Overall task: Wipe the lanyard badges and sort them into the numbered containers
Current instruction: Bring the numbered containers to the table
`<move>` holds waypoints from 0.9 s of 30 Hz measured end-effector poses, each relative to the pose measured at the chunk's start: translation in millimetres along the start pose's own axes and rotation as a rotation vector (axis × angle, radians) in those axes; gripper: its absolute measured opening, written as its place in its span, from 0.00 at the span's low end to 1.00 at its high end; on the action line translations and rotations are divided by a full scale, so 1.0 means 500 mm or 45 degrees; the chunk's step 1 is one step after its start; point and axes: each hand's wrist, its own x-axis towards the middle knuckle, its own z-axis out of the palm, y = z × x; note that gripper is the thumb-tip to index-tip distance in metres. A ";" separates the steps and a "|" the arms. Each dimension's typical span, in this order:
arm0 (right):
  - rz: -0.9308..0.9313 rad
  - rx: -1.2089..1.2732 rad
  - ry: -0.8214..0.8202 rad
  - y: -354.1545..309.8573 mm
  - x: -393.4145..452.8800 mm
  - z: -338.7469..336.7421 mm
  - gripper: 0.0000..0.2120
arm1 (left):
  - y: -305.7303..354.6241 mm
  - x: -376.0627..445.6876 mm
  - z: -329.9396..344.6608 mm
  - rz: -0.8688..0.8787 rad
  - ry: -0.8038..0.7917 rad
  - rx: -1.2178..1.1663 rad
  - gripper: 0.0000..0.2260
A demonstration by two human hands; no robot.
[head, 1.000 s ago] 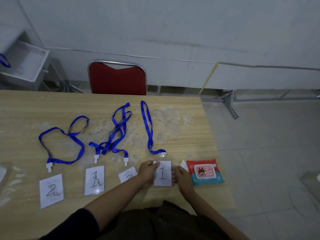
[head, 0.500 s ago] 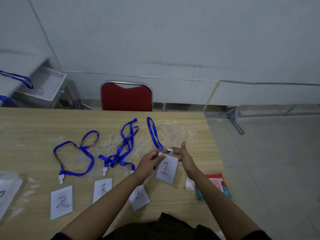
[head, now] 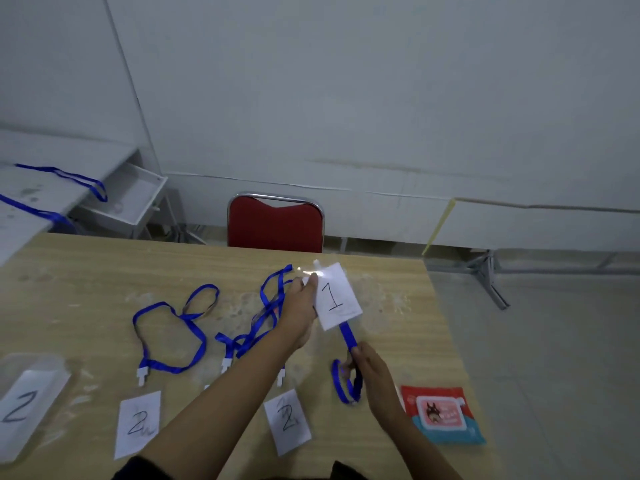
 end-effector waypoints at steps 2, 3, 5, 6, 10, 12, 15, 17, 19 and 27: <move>0.041 -0.051 -0.032 0.008 -0.009 0.003 0.13 | 0.007 0.005 0.011 0.031 0.054 -0.021 0.08; 0.061 -0.078 -0.040 0.013 -0.016 0.003 0.13 | 0.011 0.009 0.014 0.040 0.082 -0.049 0.10; 0.079 -0.112 -0.061 0.022 -0.027 0.000 0.13 | 0.019 0.021 0.016 0.031 0.090 -0.123 0.12; 0.092 -0.133 -0.076 0.026 -0.034 -0.003 0.13 | 0.025 0.024 0.016 0.018 0.066 -0.153 0.10; 0.226 -0.261 -0.212 0.044 -0.053 -0.023 0.13 | 0.044 0.034 0.004 0.045 0.013 -0.054 0.07; 0.298 -0.371 -0.280 0.048 -0.059 -0.041 0.13 | 0.044 0.040 -0.004 0.049 -0.008 -0.022 0.07; 0.327 -0.553 -0.279 0.041 -0.050 -0.073 0.13 | 0.039 0.040 -0.013 -0.025 -0.128 0.025 0.10; 0.250 -0.717 -0.228 0.028 -0.029 -0.094 0.13 | 0.035 0.034 -0.021 -0.085 -0.225 0.115 0.09; 0.139 -0.882 -0.176 0.008 0.000 -0.117 0.11 | 0.031 0.028 -0.028 -0.155 -0.337 0.215 0.09; -0.297 -1.388 -0.193 -0.120 0.099 -0.148 0.14 | 0.004 -0.005 -0.032 -0.270 -0.716 0.534 0.12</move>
